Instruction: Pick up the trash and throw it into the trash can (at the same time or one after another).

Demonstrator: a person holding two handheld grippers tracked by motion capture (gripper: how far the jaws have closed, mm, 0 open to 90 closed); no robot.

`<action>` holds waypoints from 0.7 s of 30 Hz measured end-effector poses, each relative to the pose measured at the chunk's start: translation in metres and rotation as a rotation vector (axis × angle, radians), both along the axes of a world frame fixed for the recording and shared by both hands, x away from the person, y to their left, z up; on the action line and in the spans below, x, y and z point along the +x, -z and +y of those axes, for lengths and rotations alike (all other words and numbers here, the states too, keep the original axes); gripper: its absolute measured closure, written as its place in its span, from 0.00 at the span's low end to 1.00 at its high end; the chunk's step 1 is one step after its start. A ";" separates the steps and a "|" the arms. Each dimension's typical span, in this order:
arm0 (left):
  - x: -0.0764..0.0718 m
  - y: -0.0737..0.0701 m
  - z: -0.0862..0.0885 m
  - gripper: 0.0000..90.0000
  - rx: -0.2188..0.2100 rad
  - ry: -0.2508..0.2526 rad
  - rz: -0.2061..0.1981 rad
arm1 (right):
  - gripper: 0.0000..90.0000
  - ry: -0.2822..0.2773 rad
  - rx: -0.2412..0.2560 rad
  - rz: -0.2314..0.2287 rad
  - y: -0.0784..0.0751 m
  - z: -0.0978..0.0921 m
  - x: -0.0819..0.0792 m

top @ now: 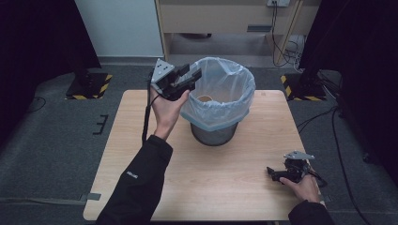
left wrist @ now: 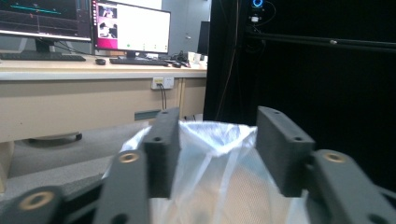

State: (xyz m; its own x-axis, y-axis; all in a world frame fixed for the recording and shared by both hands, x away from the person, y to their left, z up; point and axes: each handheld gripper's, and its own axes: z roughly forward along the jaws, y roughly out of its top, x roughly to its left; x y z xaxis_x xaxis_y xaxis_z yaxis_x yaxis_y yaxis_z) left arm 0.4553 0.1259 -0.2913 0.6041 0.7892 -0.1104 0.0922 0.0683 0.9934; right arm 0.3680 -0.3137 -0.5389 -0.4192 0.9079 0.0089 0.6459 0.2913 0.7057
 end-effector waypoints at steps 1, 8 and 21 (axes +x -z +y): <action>-0.006 0.004 0.005 0.46 0.012 0.000 0.001 | 0.01 -0.002 0.000 -0.001 0.000 0.000 0.000; -0.050 0.044 0.054 0.33 0.075 -0.027 0.085 | 0.01 -0.002 0.000 -0.002 0.000 0.000 0.000; -0.109 0.139 0.108 0.24 0.174 -0.062 0.363 | 0.01 -0.001 0.000 -0.002 0.000 0.000 0.000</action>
State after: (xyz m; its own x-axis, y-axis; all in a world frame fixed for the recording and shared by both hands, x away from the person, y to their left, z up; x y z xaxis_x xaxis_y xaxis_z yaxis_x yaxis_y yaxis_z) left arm 0.3463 0.2339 -0.4304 0.5014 0.8485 -0.1693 0.4402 -0.0817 0.8942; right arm 0.3680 -0.3135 -0.5390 -0.4199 0.9075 0.0078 0.6441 0.2919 0.7071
